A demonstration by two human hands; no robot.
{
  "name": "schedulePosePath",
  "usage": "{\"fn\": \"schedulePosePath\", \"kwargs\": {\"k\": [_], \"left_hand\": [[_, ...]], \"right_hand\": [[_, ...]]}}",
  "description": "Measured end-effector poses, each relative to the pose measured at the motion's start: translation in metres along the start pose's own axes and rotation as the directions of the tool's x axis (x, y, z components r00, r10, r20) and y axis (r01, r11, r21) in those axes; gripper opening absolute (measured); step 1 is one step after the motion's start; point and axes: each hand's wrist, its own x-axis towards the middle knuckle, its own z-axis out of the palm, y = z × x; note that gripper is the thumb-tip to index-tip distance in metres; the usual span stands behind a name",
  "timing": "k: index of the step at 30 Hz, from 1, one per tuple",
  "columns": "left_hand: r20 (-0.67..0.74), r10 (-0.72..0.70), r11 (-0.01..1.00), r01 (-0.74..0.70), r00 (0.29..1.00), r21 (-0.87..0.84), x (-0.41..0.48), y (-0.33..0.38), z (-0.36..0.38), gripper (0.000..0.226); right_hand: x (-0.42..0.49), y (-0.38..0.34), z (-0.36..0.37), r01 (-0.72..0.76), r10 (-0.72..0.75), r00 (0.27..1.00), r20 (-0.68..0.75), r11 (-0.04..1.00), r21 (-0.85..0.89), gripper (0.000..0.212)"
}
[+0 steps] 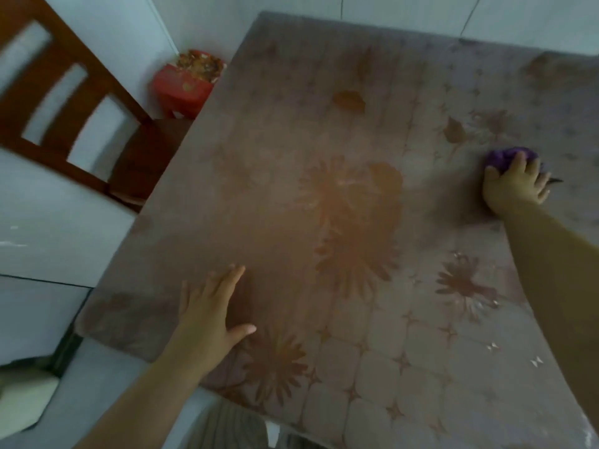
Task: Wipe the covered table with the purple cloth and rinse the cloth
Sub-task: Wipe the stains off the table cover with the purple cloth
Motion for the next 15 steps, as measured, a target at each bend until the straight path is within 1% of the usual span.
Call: {"fn": "schedulePosePath", "kwargs": {"k": [2,4,7,10,13,15], "left_hand": [[0.002,-0.051,0.999,0.051,0.999,0.007,-0.004,-0.007,0.001,0.104],[-0.013,-0.072,0.997,0.072,0.997,0.008,-0.008,-0.014,0.005,0.111],[-0.045,-0.118,0.993,0.118,0.992,0.007,-0.011,-0.018,0.009,0.113],[-0.065,-0.131,0.991,0.129,0.989,-0.037,-0.011,-0.014,0.01,0.11],[-0.046,-0.156,0.986,0.153,0.987,-0.061,-0.011,-0.012,0.009,0.11],[-0.035,-0.168,0.985,0.166,0.985,-0.048,-0.011,-0.011,0.006,0.11]], "right_hand": [[0.019,-0.039,0.014,0.083,-0.083,0.996,0.029,0.997,0.0,0.061],[0.032,-0.08,0.029,0.195,-0.194,0.979,0.059,0.981,-0.012,0.061],[0.03,-0.138,0.052,0.387,-0.378,0.914,0.148,0.921,-0.036,0.06],[-0.001,-0.189,0.077,0.593,-0.568,0.785,0.247,0.804,-0.038,0.058],[-0.063,-0.214,0.1,0.784,-0.733,0.596,0.328,0.62,-0.04,0.056],[-0.113,-0.21,0.107,0.862,-0.792,0.472,0.389,0.507,-0.014,0.055]]}}
